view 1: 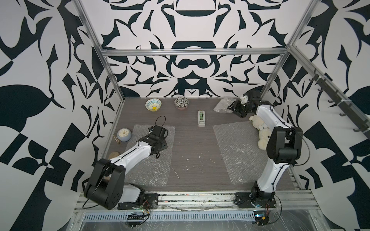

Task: Wrap bowls in bubble wrap
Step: Move the bubble wrap to the center of the board.

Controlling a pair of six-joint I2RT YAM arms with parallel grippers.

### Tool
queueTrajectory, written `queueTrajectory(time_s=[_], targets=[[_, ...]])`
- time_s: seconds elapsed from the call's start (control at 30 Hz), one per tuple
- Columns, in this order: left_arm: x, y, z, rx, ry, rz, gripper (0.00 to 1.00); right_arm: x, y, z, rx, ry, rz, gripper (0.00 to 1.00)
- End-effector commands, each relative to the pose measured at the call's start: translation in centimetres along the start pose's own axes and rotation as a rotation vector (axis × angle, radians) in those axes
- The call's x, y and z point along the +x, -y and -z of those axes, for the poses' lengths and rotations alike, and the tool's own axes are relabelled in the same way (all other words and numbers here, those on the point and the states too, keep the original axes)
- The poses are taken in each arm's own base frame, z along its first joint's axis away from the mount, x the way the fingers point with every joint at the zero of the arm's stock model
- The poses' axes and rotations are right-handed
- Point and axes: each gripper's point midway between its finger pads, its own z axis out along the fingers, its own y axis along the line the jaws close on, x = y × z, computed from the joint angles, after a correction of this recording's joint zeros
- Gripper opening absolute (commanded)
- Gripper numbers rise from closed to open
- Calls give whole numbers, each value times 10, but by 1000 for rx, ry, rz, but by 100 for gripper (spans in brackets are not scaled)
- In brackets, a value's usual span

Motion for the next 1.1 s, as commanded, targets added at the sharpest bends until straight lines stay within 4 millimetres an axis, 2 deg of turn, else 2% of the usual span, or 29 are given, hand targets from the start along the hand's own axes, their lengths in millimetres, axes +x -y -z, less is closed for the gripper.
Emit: queueTrajectory(time_s=[0.0, 0.13, 0.3, 0.47, 0.7, 0.9, 1.0, 1.07], targets=[[33, 10, -11, 31, -129, -28, 50, 21, -23, 6, -30, -1, 109, 56], [42, 33, -15, 82, -141, -27, 50, 44, -27, 4, -37, -21, 135, 56], [47, 69, -18, 137, -140, -6, 50, 55, -29, 3, -52, -38, 150, 56], [40, 117, -16, 192, -110, -26, 50, 66, -31, -5, -81, -76, 156, 56], [32, 171, -13, 288, -99, -25, 50, 84, -41, -19, -114, -144, 186, 56], [31, 193, -3, 353, -82, -29, 50, 83, -53, -28, -127, -167, 208, 56], [22, 181, 8, 324, -34, -48, 51, 83, -63, -37, -108, -182, 242, 56], [14, 162, 14, 265, 8, -65, 54, 81, -73, -46, -77, -173, 284, 56]])
